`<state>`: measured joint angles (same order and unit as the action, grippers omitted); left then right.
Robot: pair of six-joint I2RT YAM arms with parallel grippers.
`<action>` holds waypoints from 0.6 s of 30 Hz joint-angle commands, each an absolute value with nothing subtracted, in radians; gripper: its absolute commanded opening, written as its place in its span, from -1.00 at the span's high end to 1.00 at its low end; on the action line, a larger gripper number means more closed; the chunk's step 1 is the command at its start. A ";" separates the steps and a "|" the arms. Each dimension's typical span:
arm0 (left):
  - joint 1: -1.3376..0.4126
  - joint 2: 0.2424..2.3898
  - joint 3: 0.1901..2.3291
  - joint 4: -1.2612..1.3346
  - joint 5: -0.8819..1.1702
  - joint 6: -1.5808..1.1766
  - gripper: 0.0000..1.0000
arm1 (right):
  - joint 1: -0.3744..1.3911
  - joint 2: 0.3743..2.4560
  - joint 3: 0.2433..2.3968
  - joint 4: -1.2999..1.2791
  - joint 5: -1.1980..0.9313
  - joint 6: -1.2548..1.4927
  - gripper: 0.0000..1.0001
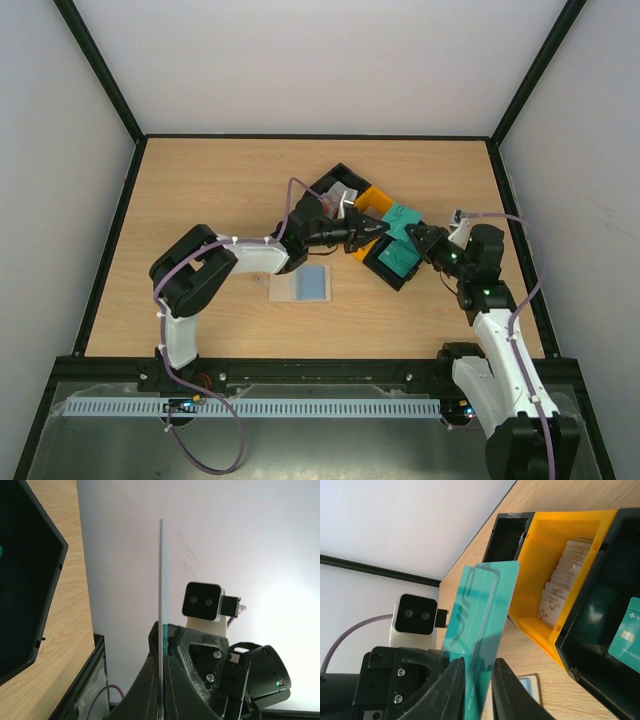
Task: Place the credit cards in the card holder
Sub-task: Pick up the credit card from the storage box.
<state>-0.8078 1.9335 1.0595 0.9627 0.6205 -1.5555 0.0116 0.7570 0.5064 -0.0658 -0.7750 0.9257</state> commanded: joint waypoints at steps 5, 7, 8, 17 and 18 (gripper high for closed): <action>-0.800 1.962 1.082 1.002 0.612 -1.565 0.95 | 0.017 0.684 0.456 0.026 -0.751 0.976 0.96; -0.800 1.962 1.081 1.002 0.611 -1.563 0.95 | 0.017 0.693 0.474 -0.017 -0.722 0.949 0.96; -0.798 1.963 1.079 1.000 0.611 -1.560 0.95 | 0.017 0.696 0.490 -0.051 -0.700 0.928 0.96; -0.798 1.990 1.073 1.002 0.624 -1.531 0.95 | 0.016 0.678 0.601 -0.289 -0.455 0.865 0.96; -0.798 1.993 1.070 1.007 0.627 -1.532 0.94 | 0.017 0.679 0.609 -0.313 -0.434 0.867 0.96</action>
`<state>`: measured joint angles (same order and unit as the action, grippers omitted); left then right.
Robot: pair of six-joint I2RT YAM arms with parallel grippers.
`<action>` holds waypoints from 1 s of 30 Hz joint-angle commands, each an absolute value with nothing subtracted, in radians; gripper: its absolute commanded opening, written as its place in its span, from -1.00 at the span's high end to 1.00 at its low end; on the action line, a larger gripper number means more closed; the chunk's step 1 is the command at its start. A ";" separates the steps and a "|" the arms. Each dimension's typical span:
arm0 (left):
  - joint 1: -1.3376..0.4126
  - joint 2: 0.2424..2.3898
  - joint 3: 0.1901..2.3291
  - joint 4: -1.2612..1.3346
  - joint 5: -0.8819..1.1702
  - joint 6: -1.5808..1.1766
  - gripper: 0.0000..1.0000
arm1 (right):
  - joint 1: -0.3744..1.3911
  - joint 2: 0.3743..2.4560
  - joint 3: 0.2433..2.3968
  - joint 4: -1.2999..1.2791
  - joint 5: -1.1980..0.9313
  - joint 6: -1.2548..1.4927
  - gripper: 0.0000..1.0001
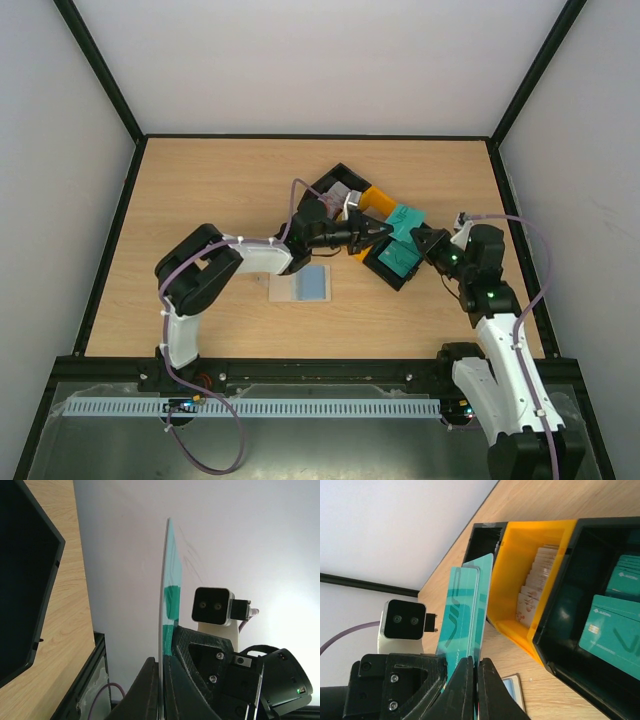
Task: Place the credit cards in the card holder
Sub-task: Pick up the credit card from the storage box.
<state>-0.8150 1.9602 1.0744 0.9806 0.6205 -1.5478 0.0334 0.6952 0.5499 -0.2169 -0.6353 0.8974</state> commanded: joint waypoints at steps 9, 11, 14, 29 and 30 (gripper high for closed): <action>-0.794 2.000 1.041 1.024 0.631 -1.525 0.94 | 0.017 0.668 0.728 -0.474 -0.260 0.882 0.96; -0.793 1.995 1.034 1.022 0.631 -1.520 0.93 | 0.017 0.670 0.745 -0.477 -0.273 0.883 0.96; -0.794 1.995 1.032 1.021 0.632 -1.512 0.93 | 0.017 0.684 0.765 -0.474 -0.306 0.878 0.96; -0.797 1.992 1.057 1.073 0.642 -1.571 0.95 | 0.017 0.785 0.600 -0.334 -0.722 0.850 0.38; -0.797 1.990 1.056 1.077 0.643 -1.577 0.95 | 0.017 0.791 0.590 -0.333 -0.721 0.848 0.47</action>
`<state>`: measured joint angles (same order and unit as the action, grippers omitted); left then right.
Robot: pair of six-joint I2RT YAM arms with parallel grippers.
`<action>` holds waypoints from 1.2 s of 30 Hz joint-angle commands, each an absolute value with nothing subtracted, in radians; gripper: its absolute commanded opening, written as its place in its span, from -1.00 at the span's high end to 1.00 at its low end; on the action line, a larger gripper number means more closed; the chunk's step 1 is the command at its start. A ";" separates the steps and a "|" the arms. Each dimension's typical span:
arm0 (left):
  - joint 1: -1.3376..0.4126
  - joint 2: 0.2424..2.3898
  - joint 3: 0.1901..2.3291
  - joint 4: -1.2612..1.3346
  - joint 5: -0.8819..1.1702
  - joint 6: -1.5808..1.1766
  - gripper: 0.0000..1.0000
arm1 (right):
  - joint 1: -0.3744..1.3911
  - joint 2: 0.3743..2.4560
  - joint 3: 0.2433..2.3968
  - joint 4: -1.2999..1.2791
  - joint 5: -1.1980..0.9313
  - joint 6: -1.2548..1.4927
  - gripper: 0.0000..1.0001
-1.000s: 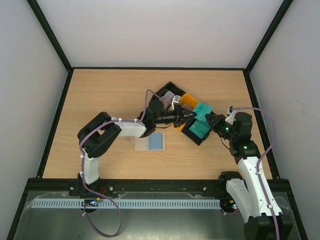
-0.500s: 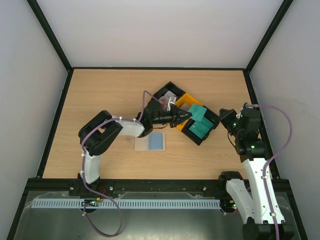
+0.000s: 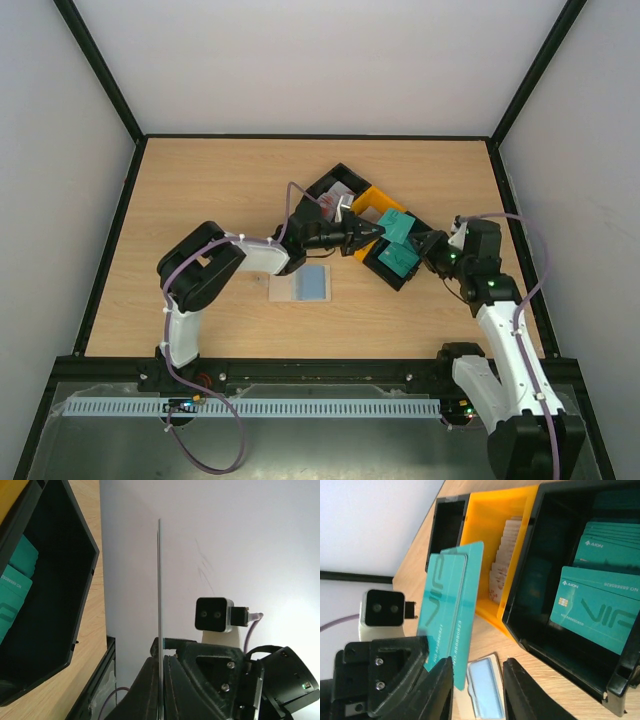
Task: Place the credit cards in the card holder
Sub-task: Pick up the credit card from the storage box.
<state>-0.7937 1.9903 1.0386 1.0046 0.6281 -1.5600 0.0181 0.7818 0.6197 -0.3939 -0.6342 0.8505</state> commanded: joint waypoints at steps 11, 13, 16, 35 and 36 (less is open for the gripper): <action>-0.814 1.980 1.059 1.108 0.655 -1.608 0.95 | 0.016 0.833 0.533 -0.153 -0.780 0.911 0.44; -0.813 1.980 1.060 1.108 0.656 -1.608 0.95 | 0.017 0.818 0.530 -0.140 -0.771 0.916 0.39; -0.819 1.985 1.069 1.105 0.661 -1.606 0.95 | 0.017 0.815 0.520 -0.133 -0.762 0.934 0.35; -0.828 1.958 1.068 1.016 0.636 -1.527 0.95 | 0.017 0.668 0.520 -0.125 -0.587 1.024 0.27; -0.827 1.957 1.068 1.015 0.637 -1.528 0.95 | 0.017 0.668 0.517 -0.115 -0.595 1.027 0.27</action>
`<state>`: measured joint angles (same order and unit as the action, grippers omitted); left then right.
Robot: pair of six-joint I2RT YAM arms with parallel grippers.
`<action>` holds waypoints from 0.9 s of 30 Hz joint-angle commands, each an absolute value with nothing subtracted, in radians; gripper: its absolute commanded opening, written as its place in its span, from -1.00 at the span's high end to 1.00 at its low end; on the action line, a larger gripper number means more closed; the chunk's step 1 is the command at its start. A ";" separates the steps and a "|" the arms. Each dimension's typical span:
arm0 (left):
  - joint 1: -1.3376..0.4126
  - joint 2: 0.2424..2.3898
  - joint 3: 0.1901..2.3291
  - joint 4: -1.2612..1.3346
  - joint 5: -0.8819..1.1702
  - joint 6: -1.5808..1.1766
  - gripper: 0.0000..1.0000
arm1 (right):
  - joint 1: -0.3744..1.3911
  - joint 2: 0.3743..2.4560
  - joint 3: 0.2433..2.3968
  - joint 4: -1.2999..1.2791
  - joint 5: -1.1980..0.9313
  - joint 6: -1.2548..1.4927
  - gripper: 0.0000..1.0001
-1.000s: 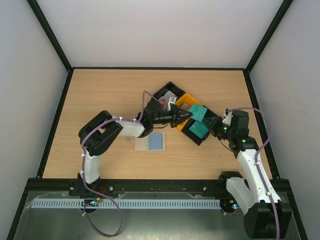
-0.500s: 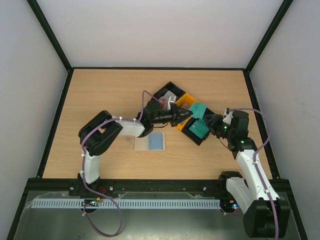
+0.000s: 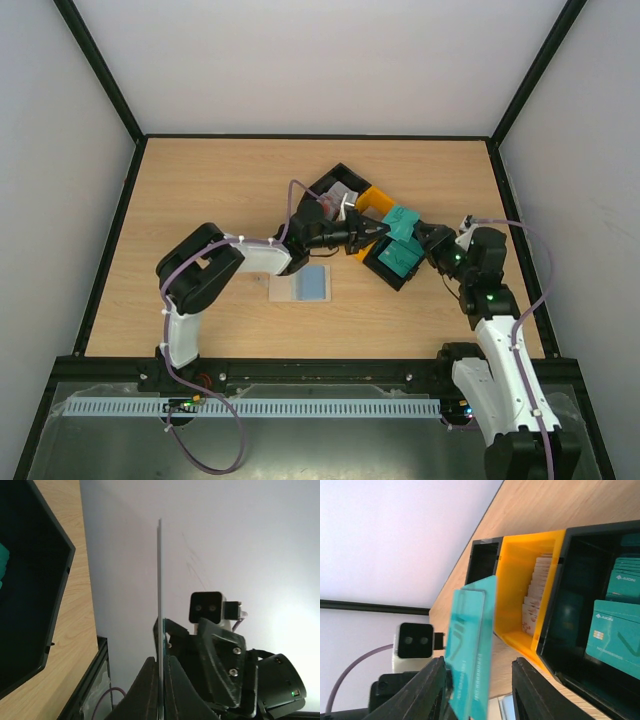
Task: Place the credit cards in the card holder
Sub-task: Pick up the credit card from the storage box.
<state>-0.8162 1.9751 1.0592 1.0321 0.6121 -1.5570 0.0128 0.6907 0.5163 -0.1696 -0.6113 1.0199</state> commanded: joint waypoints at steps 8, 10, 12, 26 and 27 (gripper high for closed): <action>-0.828 1.951 1.066 1.032 0.635 -1.543 0.95 | 0.016 0.704 0.509 -0.127 -0.615 1.020 0.37; -0.827 1.949 1.065 1.038 0.636 -1.549 0.95 | 0.017 0.723 0.504 -0.142 -0.621 1.016 0.48; -0.828 1.946 1.065 1.042 0.637 -1.552 0.95 | 0.017 0.735 0.500 -0.155 -0.620 1.011 0.55; -0.832 1.950 1.069 1.092 0.649 -1.595 0.95 | 0.017 0.803 0.435 0.006 -0.763 1.099 0.68; -0.832 1.954 1.071 1.092 0.652 -1.596 0.95 | 0.017 0.798 0.429 0.035 -0.768 1.117 0.64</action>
